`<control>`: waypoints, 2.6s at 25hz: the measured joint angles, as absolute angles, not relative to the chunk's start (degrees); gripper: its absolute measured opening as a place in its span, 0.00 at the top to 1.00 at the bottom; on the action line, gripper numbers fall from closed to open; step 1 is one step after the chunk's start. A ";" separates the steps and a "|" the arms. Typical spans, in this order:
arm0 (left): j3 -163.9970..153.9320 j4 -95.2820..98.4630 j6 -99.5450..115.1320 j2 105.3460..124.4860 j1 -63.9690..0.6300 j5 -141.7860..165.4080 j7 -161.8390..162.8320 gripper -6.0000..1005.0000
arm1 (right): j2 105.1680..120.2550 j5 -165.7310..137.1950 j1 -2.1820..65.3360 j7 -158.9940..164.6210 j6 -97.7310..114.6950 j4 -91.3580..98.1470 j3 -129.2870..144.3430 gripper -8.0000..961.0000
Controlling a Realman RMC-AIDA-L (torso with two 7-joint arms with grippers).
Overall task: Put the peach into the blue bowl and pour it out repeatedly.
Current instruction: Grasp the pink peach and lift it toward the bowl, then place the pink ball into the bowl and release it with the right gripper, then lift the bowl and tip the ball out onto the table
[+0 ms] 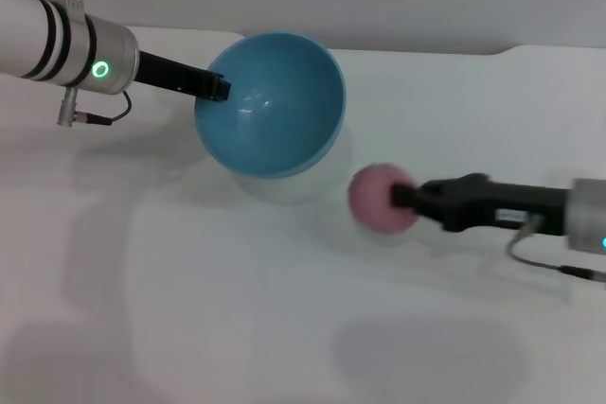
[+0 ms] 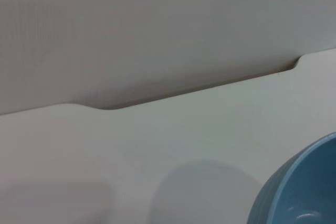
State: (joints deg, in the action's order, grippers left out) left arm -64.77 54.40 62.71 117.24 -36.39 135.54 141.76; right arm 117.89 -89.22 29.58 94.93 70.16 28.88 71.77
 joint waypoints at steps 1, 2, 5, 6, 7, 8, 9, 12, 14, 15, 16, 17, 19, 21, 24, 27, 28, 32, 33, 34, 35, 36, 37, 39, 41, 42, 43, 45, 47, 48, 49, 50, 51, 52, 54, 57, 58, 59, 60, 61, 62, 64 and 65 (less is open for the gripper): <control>-64.77 54.40 62.82 117.24 -36.38 135.64 141.76 0.99 | 117.76 -89.37 28.02 94.41 71.94 29.52 69.06 0.91; -64.77 54.40 62.93 117.24 -36.38 135.81 141.76 0.99 | 117.60 -89.45 26.62 94.11 73.22 30.20 66.79 0.92; -65.41 54.22 63.50 117.31 -36.60 136.89 141.77 0.99 | 117.34 -89.49 22.49 92.58 77.36 32.63 60.40 0.94; -66.26 54.14 63.65 117.36 -36.70 137.11 141.85 0.99 | 117.36 -89.51 21.28 91.66 78.92 33.46 57.75 0.94; -67.40 54.09 63.69 117.42 -36.80 137.21 142.01 0.99 | 117.44 -89.52 20.16 90.61 80.64 34.14 55.18 0.94; -68.92 54.05 63.69 117.54 -36.97 137.18 142.21 0.99 | 117.52 -89.52 19.60 89.76 82.07 34.67 53.13 0.95; -70.34 53.97 63.65 117.61 -37.21 137.16 142.39 0.99 | 117.59 -89.54 18.96 88.82 83.93 35.28 50.81 0.95; -75.71 53.61 63.44 117.89 -38.50 136.75 143.68 0.99 | 117.68 -89.67 18.33 87.43 88.70 37.40 46.92 0.93; -80.69 53.41 63.24 118.14 -39.81 136.63 145.85 0.99 | 117.67 -90.19 18.73 87.33 90.55 38.82 46.92 0.92; -83.17 53.30 63.16 118.25 -40.54 136.56 147.17 1.00 | 117.71 -90.72 19.19 87.32 91.28 39.61 47.08 0.92; -85.33 53.22 63.09 118.36 -41.24 136.49 148.32 1.00 | 117.85 -91.80 19.92 87.32 92.06 40.53 47.20 0.92; -87.73 53.17 62.95 118.43 -42.00 136.13 149.68 0.99 | 118.06 -92.92 20.60 87.34 92.49 41.16 47.29 0.91; -92.17 53.11 62.65 118.53 -43.37 134.89 151.71 0.99 | 118.38 -95.27 22.39 87.65 93.22 42.06 48.14 0.90; -95.95 53.08 62.05 118.56 -44.54 132.77 152.83 0.99 | 118.43 -96.43 24.04 88.01 93.27 42.03 50.33 0.89; -99.51 52.82 60.63 118.66 -45.68 129.76 153.01 0.99 | 118.43 -98.79 25.86 88.26 92.43 42.17 54.80 0.88; -100.84 52.56 59.72 118.75 -46.22 128.01 153.03 0.99 | 118.54 -102.12 26.89 89.95 90.45 42.61 57.89 0.87; -100.84 52.53 59.70 118.76 -46.28 127.78 153.03 0.99 | 118.59 -102.84 26.99 90.88 89.42 42.64 58.59 0.86; -100.28 52.26 59.75 118.66 -46.31 127.47 153.09 0.99 | 118.48 -103.86 26.49 92.23 87.46 42.60 59.28 0.84; -100.20 52.25 59.78 118.65 -46.32 127.46 153.11 0.99 | 118.44 -104.26 26.32 92.45 87.42 42.60 59.16 0.84; -100.15 52.25 59.80 118.64 -46.32 127.45 153.11 0.99 | 118.39 -104.57 26.23 92.75 87.49 42.63 59.05 0.84; -100.12 52.25 59.78 118.63 -46.34 127.44 153.11 0.99 | 118.35 -104.86 26.19 93.31 87.57 42.65 58.98 0.83; -100.12 52.26 59.73 118.63 -46.38 127.45 153.12 0.99 | 118.30 -105.17 26.17 93.92 87.62 42.71 58.96 0.83; -100.12 52.25 59.68 118.62 -46.47 127.47 153.13 0.99 | 118.23 -105.60 26.19 94.77 87.65 42.86 58.94 0.82; -100.15 52.25 59.54 118.60 -46.74 127.68 153.12 0.99 | 118.19 -106.78 26.32 96.38 87.71 43.35 58.82 0.77; -100.18 52.26 59.21 118.55 -46.87 127.80 152.96 0.99 | 118.18 -107.38 26.29 96.95 87.73 43.92 58.27 0.68; -100.19 52.26 58.83 118.53 -46.89 127.82 152.73 0.99 | 118.19 -107.51 26.17 97.05 87.75 44.23 57.68 0.63; -100.19 52.26 58.70 118.52 -46.89 127.83 152.66 0.99 | 118.19 -107.52 25.94 97.07 87.77 44.53 56.48 0.58; -100.21 52.28 58.08 118.51 -46.84 127.84 152.53 0.99 | 118.18 -107.50 25.77 97.10 87.79 44.67 55.50 0.56; -100.25 52.28 57.30 118.46 -46.65 127.87 152.51 0.99 | 118.22 -107.34 25.20 97.18 88.32 45.03 52.87 0.53; -100.25 52.28 56.87 118.43 -46.56 127.89 152.51 0.99 | 118.23 -107.32 24.90 97.19 88.61 45.20 51.73 0.53; -100.25 52.28 56.04 118.41 -46.41 127.90 152.49 0.99 | 118.28 -107.28 24.60 97.20 88.93 45.34 50.20 0.53; -100.30 52.27 55.19 118.38 -46.23 127.89 152.47 0.99 | 118.33 -107.22 24.20 97.20 89.22 45.45 47.95 0.53; -100.39 52.26 53.82 118.38 -45.95 127.84 152.45 0.99 | 118.36 -106.96 23.80 97.23 89.31 45.39 45.11 0.53; -100.65 52.25 51.90 118.38 -45.51 127.73 152.44 0.99 | 118.41 -106.58 23.51 97.30 89.38 45.12 43.08 0.53; -102.03 52.17 47.09 118.46 -44.36 127.60 152.43 0.99 | 118.43 -104.65 22.30 98.06 89.43 43.81 37.38 0.53; -106.04 51.81 38.53 118.54 -42.82 127.52 152.42 0.99 | 117.91 -102.72 20.25 101.54 89.28 41.19 30.17 0.53; -107.56 51.63 35.12 118.56 -42.23 127.50 152.41 0.99 | 117.60 -102.62 19.66 102.78 89.23 40.18 27.86 0.53; -109.72 51.34 30.26 118.58 -41.35 127.46 152.41 0.99 | 117.26 -102.64 18.99 103.51 89.36 39.11 25.85 0.53; -111.34 51.20 27.29 118.59 -40.70 127.46 152.40 0.99 | 116.89 -102.68 18.30 104.01 89.63 37.99 24.28 0.53; -113.48 51.06 22.82 118.58 -39.89 127.45 152.40 0.99 | 116.57 -102.74 17.50 104.22 89.94 37.04 22.88 0.53; -115.34 51.02 19.37 118.57 -39.01 127.42 152.40 0.99 | 116.47 -102.75 16.81 104.28 90.14 36.64 21.93 0.53; -117.76 50.92 13.13 118.54 -37.64 127.42 152.46 0.99 | 116.65 -102.75 15.31 104.33 90.27 36.10 19.70 0.53; -119.26 50.84 9.05 118.55 -36.64 127.42 152.62 0.99 | 116.86 -102.75 14.74 104.34 90.27 35.85 18.75 0.53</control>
